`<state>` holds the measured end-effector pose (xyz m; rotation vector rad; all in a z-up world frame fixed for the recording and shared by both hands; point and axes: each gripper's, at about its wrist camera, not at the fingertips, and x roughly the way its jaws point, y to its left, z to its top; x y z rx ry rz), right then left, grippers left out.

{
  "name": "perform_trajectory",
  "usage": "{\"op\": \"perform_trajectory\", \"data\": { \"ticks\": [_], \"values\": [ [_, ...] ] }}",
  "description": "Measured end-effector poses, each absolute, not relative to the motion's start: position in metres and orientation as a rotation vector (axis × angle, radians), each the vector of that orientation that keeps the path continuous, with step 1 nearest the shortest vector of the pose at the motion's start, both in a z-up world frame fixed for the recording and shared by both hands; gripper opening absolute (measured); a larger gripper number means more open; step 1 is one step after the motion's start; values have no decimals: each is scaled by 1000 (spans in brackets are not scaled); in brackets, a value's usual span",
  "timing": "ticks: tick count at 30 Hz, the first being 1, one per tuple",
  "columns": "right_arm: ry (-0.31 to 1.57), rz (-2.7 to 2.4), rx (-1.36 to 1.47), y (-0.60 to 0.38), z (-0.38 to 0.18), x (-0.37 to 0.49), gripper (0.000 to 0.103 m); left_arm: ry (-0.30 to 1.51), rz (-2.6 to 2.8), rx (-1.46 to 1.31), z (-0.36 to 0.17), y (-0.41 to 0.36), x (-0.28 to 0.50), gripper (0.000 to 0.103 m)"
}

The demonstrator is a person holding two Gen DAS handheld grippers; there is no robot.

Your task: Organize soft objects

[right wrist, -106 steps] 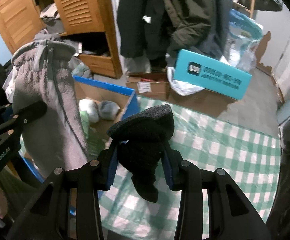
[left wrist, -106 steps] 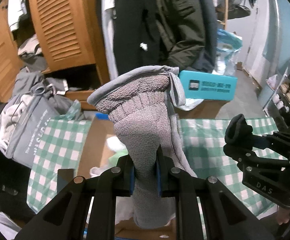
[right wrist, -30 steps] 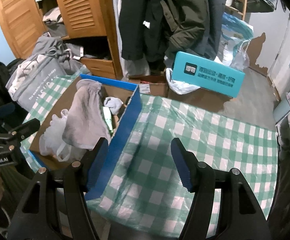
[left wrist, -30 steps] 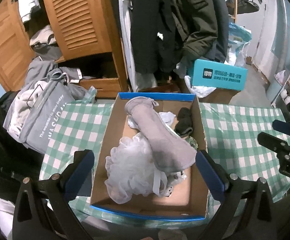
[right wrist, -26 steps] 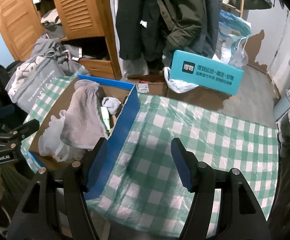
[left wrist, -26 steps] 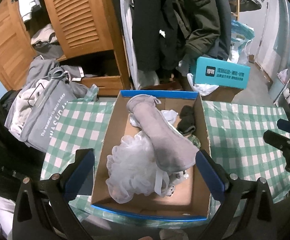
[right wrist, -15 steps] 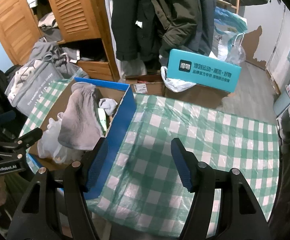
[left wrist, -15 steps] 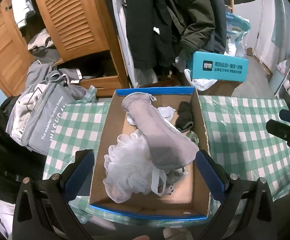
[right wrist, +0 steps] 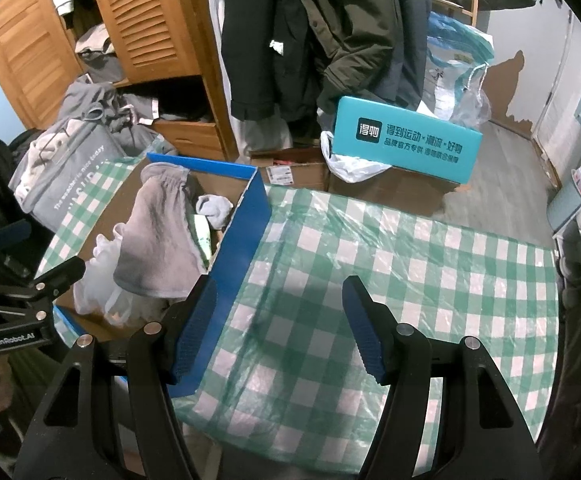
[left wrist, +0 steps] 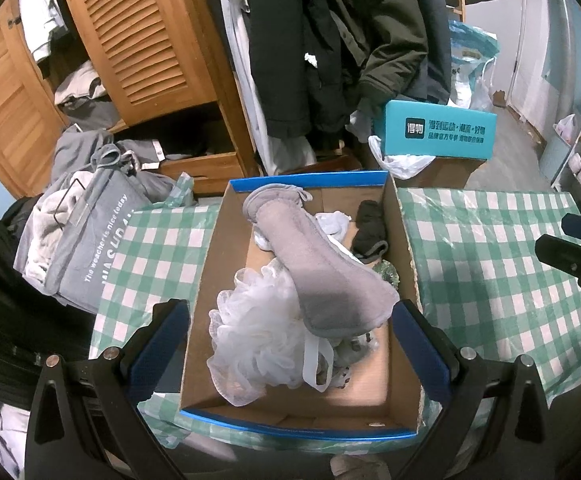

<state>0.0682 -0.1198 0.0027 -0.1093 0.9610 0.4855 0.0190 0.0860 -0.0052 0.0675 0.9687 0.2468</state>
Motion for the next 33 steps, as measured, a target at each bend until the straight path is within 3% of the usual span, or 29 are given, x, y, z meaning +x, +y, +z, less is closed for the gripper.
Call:
{"op": "perform_trajectory", "data": {
  "ticks": [33],
  "values": [
    [966, 487, -111, -121, 1, 67, 64, 976, 243, 68, -6, 86, 18, 102]
  ]
}}
